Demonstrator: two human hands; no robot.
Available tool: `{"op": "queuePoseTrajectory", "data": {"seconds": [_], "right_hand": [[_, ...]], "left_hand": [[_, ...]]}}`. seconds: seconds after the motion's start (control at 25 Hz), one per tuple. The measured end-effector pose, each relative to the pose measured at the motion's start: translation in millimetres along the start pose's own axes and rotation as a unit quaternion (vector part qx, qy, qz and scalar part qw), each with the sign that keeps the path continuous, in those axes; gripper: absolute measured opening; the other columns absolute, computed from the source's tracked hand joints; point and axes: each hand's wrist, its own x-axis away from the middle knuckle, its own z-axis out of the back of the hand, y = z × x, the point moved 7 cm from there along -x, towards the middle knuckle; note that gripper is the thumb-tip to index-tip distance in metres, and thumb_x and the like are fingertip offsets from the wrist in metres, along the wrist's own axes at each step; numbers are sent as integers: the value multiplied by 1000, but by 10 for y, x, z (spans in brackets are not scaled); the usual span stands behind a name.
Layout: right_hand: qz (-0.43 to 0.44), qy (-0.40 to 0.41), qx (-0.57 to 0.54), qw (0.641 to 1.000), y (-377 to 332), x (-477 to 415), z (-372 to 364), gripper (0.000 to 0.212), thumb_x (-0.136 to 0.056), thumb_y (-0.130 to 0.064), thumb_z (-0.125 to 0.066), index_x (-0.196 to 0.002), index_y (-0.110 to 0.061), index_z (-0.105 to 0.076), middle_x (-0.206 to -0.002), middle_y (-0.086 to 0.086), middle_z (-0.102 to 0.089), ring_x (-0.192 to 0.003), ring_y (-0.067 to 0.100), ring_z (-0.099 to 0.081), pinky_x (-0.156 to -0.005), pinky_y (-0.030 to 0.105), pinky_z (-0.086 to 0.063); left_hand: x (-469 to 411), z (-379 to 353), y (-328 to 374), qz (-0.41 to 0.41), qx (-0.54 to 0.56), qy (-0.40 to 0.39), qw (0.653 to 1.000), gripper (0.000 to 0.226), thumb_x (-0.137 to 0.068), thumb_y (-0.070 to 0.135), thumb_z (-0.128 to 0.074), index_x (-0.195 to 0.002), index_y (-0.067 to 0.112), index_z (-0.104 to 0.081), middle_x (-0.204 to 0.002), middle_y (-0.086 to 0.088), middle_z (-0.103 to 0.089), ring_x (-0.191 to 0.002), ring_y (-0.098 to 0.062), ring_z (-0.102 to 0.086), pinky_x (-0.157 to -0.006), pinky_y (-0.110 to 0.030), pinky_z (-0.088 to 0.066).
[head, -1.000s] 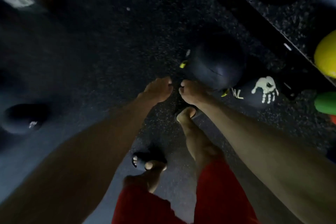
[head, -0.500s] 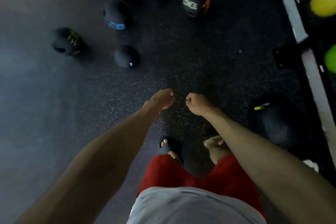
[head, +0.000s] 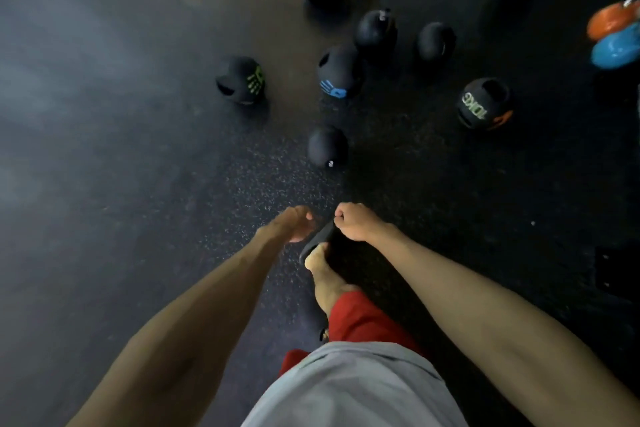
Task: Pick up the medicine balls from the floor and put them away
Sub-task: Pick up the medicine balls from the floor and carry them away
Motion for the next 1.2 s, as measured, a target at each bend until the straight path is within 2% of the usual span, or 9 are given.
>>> {"op": "queuePoseTrajectory", "data": {"seconds": [0.28, 0.4, 0.52, 0.68, 0.76, 0.88, 1.0, 1.08, 1.2], "right_hand": [[0, -4, -26, 1000, -567, -1356, 833, 31, -101, -29, -44, -120, -12, -62, -121, 13, -65, -112, 31, -62, -95, 48, -52], [-23, -4, -52, 998, -688, -1727, 1116, 31, -102, -30, -44, -121, -14, -62, -122, 12, -65, -112, 30, -62, -94, 45, -52], [-47, -17, -78, 996, -736, -2046, 1279, 33, -103, -29, -43, -123, -10, -61, -125, 15, -63, -115, 33, -60, -94, 43, -50], [-106, -1, -148, 983, -677, -2515, 1414, 33, -103, -27, -43, -121, -6, -60, -123, 18, -62, -114, 36, -60, -92, 44, -50], [-152, 16, -197, 968, -652, -2794, 1489, 29, -103, -26, -42, -110, -4, -59, -110, 17, -62, -106, 36, -62, -80, 39, -49], [-229, 59, -261, 936, -721, -3113, 1724, 20, -104, -21, -41, -96, -8, -55, -88, 14, -55, -80, 31, -58, -62, 31, -36], [-298, 95, -338, 888, -849, -3337, 1921, 20, -104, -19, -42, -97, -6, -55, -91, 15, -54, -86, 32, -59, -64, 35, -38], [-325, 136, -393, 850, -913, -3467, 1998, 21, -104, -20, -42, -109, -3, -56, -99, 17, -53, -91, 31, -56, -71, 38, -37], [-358, 149, -429, 816, -990, -3719, 1894, 21, -105, -24, -40, -111, -7, -52, -104, 16, -51, -96, 30, -54, -74, 36, -34]], "left_hand": [[-1081, 1506, -101, -9, -35, -4, 999, 35, -103, 24, -45, -133, 12, -57, -129, -12, -64, -117, -29, -63, -98, -42, -52], [-1452, 2026, -77, -30, -61, -15, 998, 33, -104, 24, -45, -133, 13, -56, -128, -13, -64, -114, -28, -63, -97, -41, -53], [-1895, 2327, -66, -52, -157, -63, 984, 37, -106, 19, -39, -140, 12, -51, -137, -10, -58, -122, -26, -59, -99, -33, -45], [-2653, 2665, -75, -83, -232, -83, 966, 42, -99, 40, -41, -132, 20, -58, -137, -5, -59, -125, -27, -56, -108, -34, -41], [-3162, 2873, -7, -112, -260, -94, 955, 38, -99, 32, -49, -130, 16, -61, -135, -8, -60, -126, -28, -56, -107, -32, -41], [-3748, 3222, 250, -176, -332, -142, 916, 37, -103, 27, -45, -134, 13, -58, -139, -12, -58, -128, -30, -56, -108, -40, -43], [-4079, 3532, 632, -250, -357, -196, 878, 33, -102, 24, -50, -127, 7, -62, -130, -16, -64, -121, -31, -60, -102, -38, -45], [-4305, 3639, 827, -282, -385, -217, 852, 31, -101, 22, -50, -122, 4, -64, -128, -18, -65, -119, -32, -61, -99, -38, -47], [-4578, 3583, 975, -317, -426, -239, 813, 29, -100, 19, -54, -118, 0, -65, -126, -23, -65, -120, -37, -60, -101, -40, -46]]}}
